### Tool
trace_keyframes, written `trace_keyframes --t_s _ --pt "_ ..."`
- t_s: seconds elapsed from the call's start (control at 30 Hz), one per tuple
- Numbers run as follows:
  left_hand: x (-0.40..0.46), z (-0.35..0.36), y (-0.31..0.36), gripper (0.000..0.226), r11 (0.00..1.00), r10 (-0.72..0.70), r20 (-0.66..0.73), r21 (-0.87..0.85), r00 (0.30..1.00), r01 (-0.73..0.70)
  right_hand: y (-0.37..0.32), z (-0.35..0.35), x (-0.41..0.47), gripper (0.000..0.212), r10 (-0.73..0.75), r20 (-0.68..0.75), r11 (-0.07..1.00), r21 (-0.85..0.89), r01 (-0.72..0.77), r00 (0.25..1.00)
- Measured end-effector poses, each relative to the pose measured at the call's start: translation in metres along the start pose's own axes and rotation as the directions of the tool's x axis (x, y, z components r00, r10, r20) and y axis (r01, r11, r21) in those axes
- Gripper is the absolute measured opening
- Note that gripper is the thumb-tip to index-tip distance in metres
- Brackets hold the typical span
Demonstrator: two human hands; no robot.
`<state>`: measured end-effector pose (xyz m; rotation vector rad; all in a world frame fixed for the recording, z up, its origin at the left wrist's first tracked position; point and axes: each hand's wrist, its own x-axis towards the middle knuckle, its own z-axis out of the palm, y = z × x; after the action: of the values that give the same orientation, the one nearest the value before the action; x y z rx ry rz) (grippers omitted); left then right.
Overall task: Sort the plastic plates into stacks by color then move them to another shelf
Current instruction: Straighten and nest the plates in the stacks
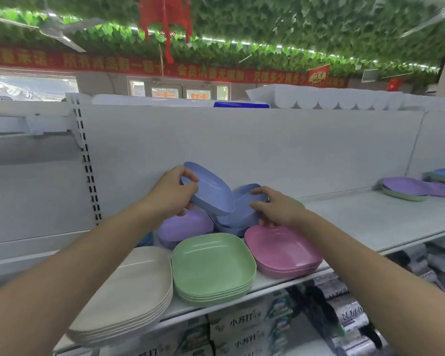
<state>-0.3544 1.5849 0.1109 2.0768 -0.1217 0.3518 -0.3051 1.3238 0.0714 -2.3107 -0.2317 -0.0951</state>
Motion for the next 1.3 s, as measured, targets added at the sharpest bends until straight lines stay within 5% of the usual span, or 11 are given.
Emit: trace_keyframes --t_s 0.13,0.2,0.4,0.6,0.7,0.9,1.0,1.3 --pt "0.011 0.014 0.002 0.014 0.997 -0.071 -0.028 0.005 0.997 0.072 0.01 -0.008 0.016 0.076 -0.044 0.084 0.938 -0.34 0.07 0.996" --pt "0.016 0.022 0.005 0.015 0.992 -0.122 -0.034 -0.011 0.992 0.122 0.02 -0.012 0.027 0.084 -0.047 0.085 0.927 -0.367 0.075 0.995" --pt "0.035 0.052 0.01 0.038 0.958 -0.275 -0.059 -0.098 0.96 0.268 0.034 -0.024 0.046 0.063 -0.109 0.22 0.851 -0.483 0.205 0.969" --pt "0.043 0.079 0.005 0.06 0.921 -0.381 -0.071 -0.119 0.922 0.371 0.048 -0.034 0.052 0.067 -0.174 0.319 0.776 -0.539 0.329 0.932" --pt "0.036 0.094 0.001 0.067 0.917 -0.398 -0.024 -0.016 0.917 0.398 0.052 -0.035 0.054 0.07 -0.225 0.333 0.769 -0.516 0.377 0.916" --pt "0.029 0.098 -0.009 0.051 0.811 -0.351 -0.077 0.474 0.933 0.345 0.059 -0.04 0.058 0.065 -0.331 0.349 0.763 -0.448 0.467 0.876" --pt "0.03 0.099 -0.01 0.023 0.79 -0.337 -0.06 0.525 0.94 0.316 0.061 -0.04 0.061 0.067 -0.318 0.35 0.795 -0.407 0.449 0.881" --pt "0.04 0.105 -0.023 0.032 0.712 -0.333 -0.015 0.651 0.943 0.262 0.059 -0.041 0.065 0.068 -0.282 0.371 0.828 -0.373 0.42 0.885"
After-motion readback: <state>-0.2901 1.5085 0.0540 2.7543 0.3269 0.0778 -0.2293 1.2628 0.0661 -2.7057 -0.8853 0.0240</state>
